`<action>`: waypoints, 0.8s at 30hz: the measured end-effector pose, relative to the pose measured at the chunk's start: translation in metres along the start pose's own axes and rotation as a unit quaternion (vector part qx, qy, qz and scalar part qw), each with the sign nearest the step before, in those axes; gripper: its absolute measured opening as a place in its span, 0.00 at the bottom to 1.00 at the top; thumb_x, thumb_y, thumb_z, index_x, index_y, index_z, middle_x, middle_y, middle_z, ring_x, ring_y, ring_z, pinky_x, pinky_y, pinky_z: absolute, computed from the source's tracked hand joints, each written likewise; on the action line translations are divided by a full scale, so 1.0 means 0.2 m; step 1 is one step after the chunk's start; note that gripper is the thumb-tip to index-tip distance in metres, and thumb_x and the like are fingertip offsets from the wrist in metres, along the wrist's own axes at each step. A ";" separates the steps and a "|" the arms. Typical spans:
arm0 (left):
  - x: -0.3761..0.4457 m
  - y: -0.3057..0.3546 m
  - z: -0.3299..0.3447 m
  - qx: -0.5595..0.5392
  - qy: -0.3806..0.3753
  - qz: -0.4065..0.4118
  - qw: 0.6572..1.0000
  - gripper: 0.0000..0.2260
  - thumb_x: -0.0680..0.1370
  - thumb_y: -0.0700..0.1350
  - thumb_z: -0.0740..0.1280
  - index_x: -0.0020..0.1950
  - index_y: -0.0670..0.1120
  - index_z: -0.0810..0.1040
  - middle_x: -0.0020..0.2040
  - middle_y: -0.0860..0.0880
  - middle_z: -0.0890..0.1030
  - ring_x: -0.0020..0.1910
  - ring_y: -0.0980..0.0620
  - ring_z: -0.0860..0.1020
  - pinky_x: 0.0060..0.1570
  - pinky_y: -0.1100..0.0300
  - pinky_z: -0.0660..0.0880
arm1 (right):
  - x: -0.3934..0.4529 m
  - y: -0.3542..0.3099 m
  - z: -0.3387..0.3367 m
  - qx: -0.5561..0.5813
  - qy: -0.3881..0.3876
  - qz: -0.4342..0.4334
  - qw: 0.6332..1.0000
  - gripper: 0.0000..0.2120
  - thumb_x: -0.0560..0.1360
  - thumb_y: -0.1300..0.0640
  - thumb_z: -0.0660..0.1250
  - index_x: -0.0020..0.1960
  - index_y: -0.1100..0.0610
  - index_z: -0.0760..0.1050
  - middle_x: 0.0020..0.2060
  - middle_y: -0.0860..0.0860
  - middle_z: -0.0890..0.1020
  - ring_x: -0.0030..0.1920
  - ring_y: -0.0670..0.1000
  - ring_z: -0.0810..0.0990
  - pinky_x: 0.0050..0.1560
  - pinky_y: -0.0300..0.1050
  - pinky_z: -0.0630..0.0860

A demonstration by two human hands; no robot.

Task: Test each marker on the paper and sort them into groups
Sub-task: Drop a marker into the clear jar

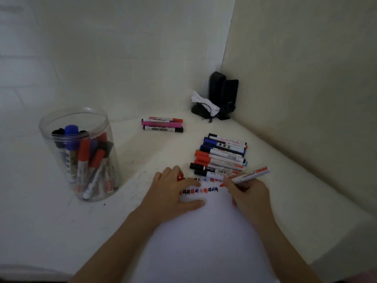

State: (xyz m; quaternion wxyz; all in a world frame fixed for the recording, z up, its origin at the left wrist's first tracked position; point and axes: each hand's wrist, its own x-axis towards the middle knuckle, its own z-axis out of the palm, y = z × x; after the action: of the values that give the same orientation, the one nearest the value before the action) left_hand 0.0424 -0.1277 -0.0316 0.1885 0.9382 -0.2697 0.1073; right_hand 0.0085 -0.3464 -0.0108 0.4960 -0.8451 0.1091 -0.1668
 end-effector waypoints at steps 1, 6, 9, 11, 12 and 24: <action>0.00 0.00 0.00 0.000 0.001 0.000 1.000 0.28 0.68 0.76 0.54 0.61 0.63 0.74 0.46 0.56 0.67 0.46 0.56 0.65 0.48 0.57 0.60 | 0.00 0.00 0.00 -0.004 -0.001 0.000 1.000 0.14 0.74 0.52 0.72 0.32 0.55 0.78 0.20 0.47 0.78 0.22 0.41 0.77 0.27 0.28 0.70; 0.01 0.00 0.01 0.015 -0.001 -0.003 1.000 0.31 0.68 0.77 0.50 0.61 0.64 0.74 0.46 0.56 0.67 0.46 0.55 0.65 0.48 0.57 0.60 | 0.00 0.01 0.00 -0.003 -0.005 -0.002 1.000 0.12 0.75 0.53 0.71 0.35 0.58 0.79 0.20 0.44 0.78 0.22 0.41 0.77 0.27 0.27 0.69; 0.01 0.01 0.00 0.010 -0.006 -0.009 1.000 0.32 0.67 0.78 0.48 0.61 0.64 0.74 0.47 0.55 0.67 0.47 0.55 0.65 0.49 0.57 0.61 | 0.00 0.00 0.00 -0.010 -0.010 -0.006 1.000 0.12 0.75 0.53 0.71 0.36 0.59 0.79 0.21 0.45 0.78 0.22 0.41 0.77 0.27 0.27 0.70; 0.01 0.01 0.00 0.004 -0.001 -0.008 1.000 0.33 0.67 0.79 0.47 0.60 0.63 0.75 0.46 0.55 0.68 0.47 0.55 0.65 0.49 0.56 0.62 | 0.00 0.00 0.00 -0.011 -0.018 -0.008 1.000 0.12 0.75 0.53 0.71 0.37 0.59 0.79 0.22 0.45 0.78 0.22 0.41 0.77 0.27 0.27 0.70; 0.00 0.01 0.00 0.004 -0.002 -0.009 1.000 0.33 0.66 0.79 0.47 0.60 0.64 0.75 0.46 0.55 0.68 0.46 0.55 0.65 0.49 0.56 0.62 | -0.01 -0.01 0.00 -0.011 -0.021 -0.009 1.000 0.12 0.75 0.52 0.71 0.37 0.58 0.79 0.21 0.45 0.78 0.22 0.41 0.77 0.27 0.27 0.70; 0.00 0.01 -0.01 0.008 -0.013 -0.019 1.000 0.34 0.66 0.79 0.47 0.62 0.64 0.73 0.48 0.55 0.68 0.48 0.55 0.65 0.50 0.57 0.60 | -0.02 0.00 0.01 -0.006 -0.011 -0.013 1.000 0.08 0.75 0.54 0.71 0.39 0.57 0.79 0.23 0.44 0.79 0.22 0.43 0.77 0.25 0.29 0.71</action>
State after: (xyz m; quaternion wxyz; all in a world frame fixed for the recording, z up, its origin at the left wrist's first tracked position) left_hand 0.0416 -0.1292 -0.0297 0.1796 0.9459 -0.2536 0.0933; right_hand 0.0064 -0.3432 -0.0121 0.4895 -0.8513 0.0937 -0.1638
